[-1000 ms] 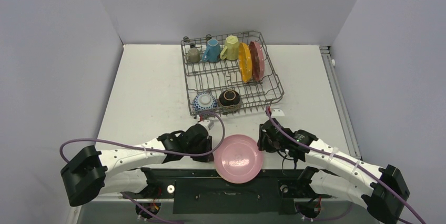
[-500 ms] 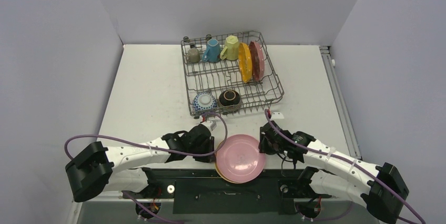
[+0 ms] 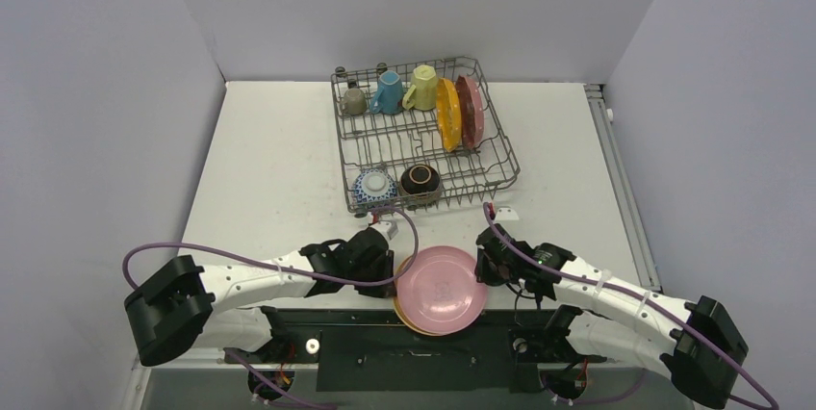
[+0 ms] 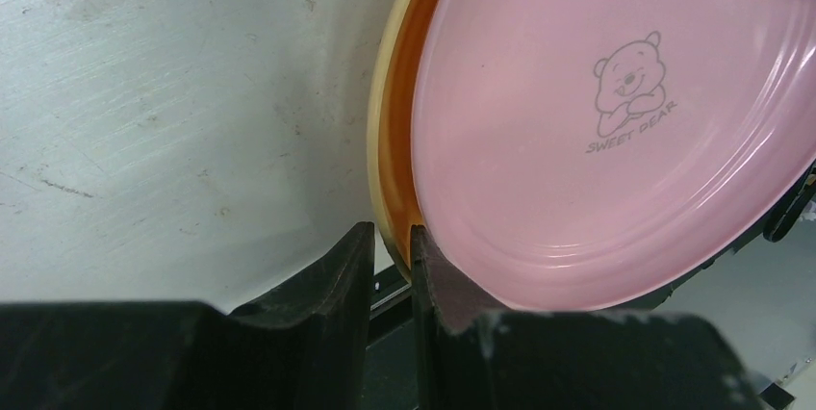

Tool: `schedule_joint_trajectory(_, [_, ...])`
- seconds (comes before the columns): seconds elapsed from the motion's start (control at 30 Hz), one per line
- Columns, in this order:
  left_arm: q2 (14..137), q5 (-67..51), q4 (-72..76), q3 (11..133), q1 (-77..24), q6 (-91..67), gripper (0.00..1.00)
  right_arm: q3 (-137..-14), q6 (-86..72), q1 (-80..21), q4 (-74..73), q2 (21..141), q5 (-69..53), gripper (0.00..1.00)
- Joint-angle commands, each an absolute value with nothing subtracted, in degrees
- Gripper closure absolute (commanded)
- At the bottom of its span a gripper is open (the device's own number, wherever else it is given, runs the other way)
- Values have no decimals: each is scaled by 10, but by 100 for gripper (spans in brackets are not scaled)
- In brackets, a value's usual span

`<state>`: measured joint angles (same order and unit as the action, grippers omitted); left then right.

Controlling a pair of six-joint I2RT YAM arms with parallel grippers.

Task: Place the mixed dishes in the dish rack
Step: Pick up the plate at the center of the board.

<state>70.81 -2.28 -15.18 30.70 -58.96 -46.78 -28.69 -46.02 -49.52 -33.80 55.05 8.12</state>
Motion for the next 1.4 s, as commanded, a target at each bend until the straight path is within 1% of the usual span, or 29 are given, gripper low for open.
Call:
schedule_joint_trajectory(0.0, [719,-22,-137,323,-595,-462,83,-281,-468,-500,-320,556,86,81])
schedule_joint_trajectory(0.13, [723,-21,-134,323,-596,-462,83,-288,-466,-502,-323,556,80,93])
schedule_joint_trajectory(0.17, [723,-21,-134,324,-596,-462,83,-290,-465,-503,-328,555,81,100])
schedule_joint_trajectory(0.37, [722,-18,-137,325,-596,-459,83,-321,-457,-508,-369,534,104,100])
schedule_joint_trajectory(0.47, [716,-11,-145,330,-596,-457,82,-345,-453,-513,-396,523,136,100])
schedule_joint_trajectory(0.6, [702,-3,-170,346,-596,-449,72,-374,-448,-521,-442,516,176,100])
schedule_joint_trajectory(0.7, [691,16,-195,358,-596,-442,59,-389,-445,-525,-460,513,195,100])
schedule_joint_trajectory(0.8, [677,28,-212,372,-596,-438,50,-403,-443,-527,-475,511,211,100])
schedule_joint_trajectory(1.07, [643,14,-225,392,-595,-437,40,-439,-433,-530,-503,496,229,100])
schedule_joint_trajectory(1.2, [634,1,-218,403,-593,-436,36,-455,-429,-530,-510,489,227,100])
schedule_joint_trajectory(1.37, [621,-46,-203,408,-575,-431,33,-474,-423,-530,-509,482,214,100])
